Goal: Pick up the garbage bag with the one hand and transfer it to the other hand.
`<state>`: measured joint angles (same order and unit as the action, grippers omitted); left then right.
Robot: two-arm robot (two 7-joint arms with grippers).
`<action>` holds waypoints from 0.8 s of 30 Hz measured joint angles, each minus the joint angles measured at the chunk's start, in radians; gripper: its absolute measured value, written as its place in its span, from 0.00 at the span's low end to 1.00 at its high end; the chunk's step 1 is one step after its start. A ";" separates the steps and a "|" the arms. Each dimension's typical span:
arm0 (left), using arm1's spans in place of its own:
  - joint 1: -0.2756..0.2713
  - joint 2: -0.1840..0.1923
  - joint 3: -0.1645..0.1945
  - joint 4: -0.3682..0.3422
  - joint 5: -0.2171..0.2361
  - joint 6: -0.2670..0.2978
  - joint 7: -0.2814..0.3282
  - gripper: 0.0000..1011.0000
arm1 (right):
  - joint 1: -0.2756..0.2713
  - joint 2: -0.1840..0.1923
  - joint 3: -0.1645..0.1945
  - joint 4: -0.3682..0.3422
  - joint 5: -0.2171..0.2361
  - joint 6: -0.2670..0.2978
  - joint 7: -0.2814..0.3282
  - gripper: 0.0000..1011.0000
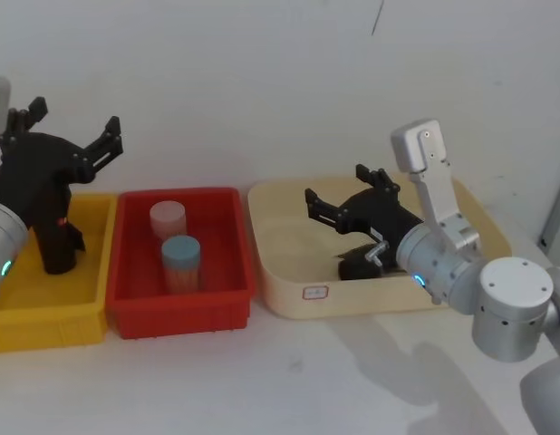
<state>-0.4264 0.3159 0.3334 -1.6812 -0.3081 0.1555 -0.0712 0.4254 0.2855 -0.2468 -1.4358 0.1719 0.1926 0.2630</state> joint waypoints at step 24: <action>0.003 0.001 -0.006 0.004 0.027 -0.010 0.027 0.99 | -0.007 0.016 -0.004 -0.021 0.008 0.006 0.039 0.99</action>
<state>-0.4233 0.3173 0.3278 -1.6770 -0.2814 0.1456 -0.0439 0.4185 0.3017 -0.2506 -1.4567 0.1803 0.1983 0.3016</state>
